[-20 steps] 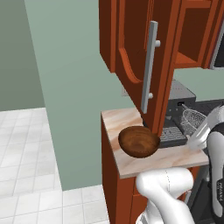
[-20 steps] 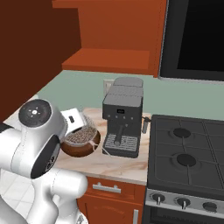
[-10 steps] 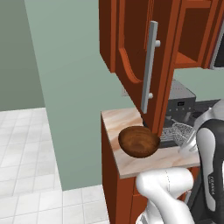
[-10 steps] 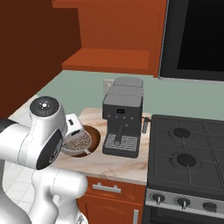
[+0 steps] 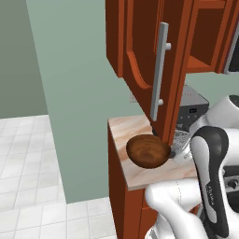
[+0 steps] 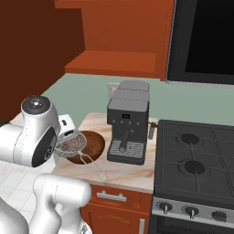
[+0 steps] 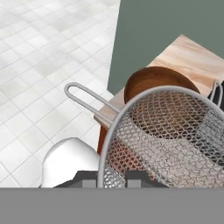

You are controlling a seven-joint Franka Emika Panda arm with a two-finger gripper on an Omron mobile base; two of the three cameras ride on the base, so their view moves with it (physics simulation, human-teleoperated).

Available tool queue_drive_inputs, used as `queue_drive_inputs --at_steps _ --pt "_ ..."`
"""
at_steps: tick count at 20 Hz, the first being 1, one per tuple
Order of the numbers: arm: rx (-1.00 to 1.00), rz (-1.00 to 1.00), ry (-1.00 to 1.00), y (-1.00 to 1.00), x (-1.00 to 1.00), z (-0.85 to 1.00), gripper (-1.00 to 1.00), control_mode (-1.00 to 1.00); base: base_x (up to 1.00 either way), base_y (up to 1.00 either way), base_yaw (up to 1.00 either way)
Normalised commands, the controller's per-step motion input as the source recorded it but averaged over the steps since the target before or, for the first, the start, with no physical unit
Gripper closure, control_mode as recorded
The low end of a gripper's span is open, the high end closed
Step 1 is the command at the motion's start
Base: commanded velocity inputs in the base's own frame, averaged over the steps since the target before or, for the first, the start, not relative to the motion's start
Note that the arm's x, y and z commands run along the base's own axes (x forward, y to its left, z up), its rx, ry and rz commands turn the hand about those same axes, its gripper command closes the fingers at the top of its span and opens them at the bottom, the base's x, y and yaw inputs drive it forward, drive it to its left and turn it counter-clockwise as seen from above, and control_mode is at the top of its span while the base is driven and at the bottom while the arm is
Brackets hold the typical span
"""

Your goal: Open the cabinet and setup a tea strainer by placing it in the bowl upright.

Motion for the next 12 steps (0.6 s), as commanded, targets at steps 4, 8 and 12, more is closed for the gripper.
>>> queue_drive_inputs --at_steps 4,8,12 --pt "0.0 0.0 0.0 0.19 0.33 -0.31 1.0 -1.0 0.0 0.0 0.0" --pt "0.0 0.0 0.0 0.01 0.33 -0.27 1.0 -1.0 0.0 0.0 0.0" --pt "0.0 0.01 0.0 0.0 0.29 -0.2 1.0 -1.0 0.0 0.0 0.0"
